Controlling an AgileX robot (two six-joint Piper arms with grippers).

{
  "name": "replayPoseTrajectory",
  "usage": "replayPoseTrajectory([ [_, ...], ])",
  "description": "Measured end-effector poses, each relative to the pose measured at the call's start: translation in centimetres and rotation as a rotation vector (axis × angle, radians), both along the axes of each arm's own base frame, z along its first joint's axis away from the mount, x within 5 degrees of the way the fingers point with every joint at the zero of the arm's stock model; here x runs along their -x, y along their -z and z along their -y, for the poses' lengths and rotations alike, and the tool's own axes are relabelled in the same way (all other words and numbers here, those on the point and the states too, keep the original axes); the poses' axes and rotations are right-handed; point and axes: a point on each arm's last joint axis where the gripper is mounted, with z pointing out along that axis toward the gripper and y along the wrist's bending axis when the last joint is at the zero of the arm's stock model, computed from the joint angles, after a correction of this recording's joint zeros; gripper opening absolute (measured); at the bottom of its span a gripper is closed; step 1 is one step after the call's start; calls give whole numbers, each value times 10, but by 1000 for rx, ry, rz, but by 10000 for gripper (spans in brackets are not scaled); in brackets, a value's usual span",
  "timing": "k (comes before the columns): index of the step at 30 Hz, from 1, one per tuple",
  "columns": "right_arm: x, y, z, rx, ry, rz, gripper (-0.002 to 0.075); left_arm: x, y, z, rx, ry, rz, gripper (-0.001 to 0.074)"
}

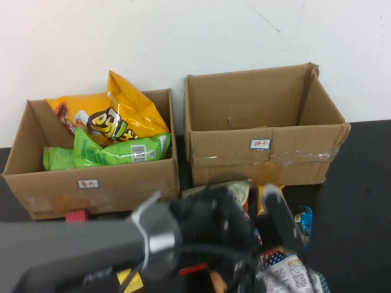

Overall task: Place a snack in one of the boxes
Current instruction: Pick up the potato chip

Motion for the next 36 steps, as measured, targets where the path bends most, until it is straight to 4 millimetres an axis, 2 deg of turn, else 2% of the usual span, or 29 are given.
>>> replayPoseTrajectory([
  [2,0,0,0,0,0,0,-1,9,14,0,6,99,25,659],
  [5,0,0,0,0,0,0,-1,15,26,-1,39,213,79,683],
  [10,0,0,0,0,0,0,-1,14,33,4,72,330,160,692],
  [21,0,0,0,0,0,0,-1,-7,51,2,94,432,242,693],
  [30,0,0,0,0,0,0,-1,-31,60,-1,109,407,268,693],
  [36,0,0,0,0,0,0,-1,-36,74,-1,108,404,254,689],
])
